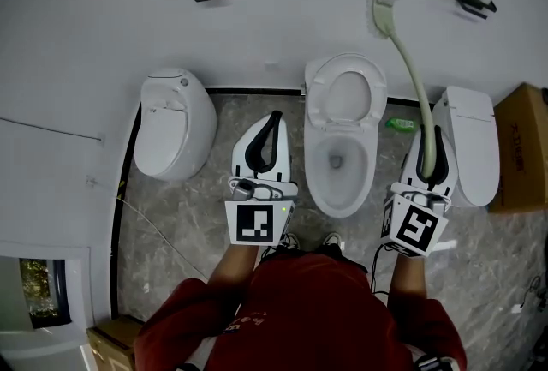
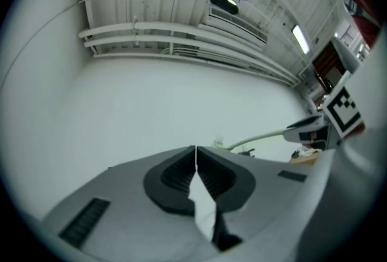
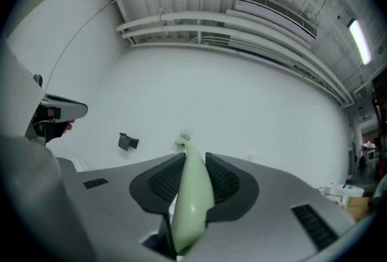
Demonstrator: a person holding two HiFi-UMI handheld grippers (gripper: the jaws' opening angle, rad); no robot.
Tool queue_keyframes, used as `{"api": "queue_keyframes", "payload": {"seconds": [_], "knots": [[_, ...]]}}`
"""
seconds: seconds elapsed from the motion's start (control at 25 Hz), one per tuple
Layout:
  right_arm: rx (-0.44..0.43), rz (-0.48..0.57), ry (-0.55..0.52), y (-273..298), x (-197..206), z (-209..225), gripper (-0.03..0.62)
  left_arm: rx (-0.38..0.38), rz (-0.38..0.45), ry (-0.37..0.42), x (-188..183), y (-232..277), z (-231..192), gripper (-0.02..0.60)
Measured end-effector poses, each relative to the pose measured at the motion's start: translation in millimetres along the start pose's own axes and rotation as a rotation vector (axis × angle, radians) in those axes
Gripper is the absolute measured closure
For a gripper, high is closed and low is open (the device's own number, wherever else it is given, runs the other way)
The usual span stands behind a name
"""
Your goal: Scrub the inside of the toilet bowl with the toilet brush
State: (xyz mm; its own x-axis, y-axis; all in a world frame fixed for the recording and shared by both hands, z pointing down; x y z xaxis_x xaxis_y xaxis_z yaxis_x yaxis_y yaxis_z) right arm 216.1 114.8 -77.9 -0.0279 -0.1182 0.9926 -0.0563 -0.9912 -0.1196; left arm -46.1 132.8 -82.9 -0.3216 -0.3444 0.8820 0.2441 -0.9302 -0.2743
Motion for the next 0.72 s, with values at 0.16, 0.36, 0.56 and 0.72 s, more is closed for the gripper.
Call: {"api": "queue_keyframes", "payload": {"seconds": [0.16,0.36,0.56,0.72], "knots": [[-0.048,-0.039,0.025,7,9,-5,0.494,0.003,-0.086,0.011,6,-4,2,0.584],[-0.184,-0.164,0.067,18,52,-49,0.494,-0.052,-0.225,0.017,38,-33,-8,0.584],[-0.338,-0.4,0.027,35,158,-128,0.494,-0.12,-0.374,-0.012,118,-72,-31,0.584],[-0.401,-0.621,-0.049,45,285,-201,0.494,-0.154,-0.403,-0.059,210,-94,-55,0.584]]}}
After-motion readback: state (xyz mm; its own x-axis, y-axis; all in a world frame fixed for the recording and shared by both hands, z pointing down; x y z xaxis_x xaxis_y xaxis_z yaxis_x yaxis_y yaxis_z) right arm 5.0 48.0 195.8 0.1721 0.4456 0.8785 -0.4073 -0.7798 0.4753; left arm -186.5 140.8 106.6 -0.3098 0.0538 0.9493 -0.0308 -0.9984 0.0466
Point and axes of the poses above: the fingertips, and each gripper's own axes: y forward along the fingers, z to its right, x out of its underside, the point moved 5 cm from there along -y, backward along the fingers, and after that the axes turned 13 degrees about y, right-handed, at the moved point
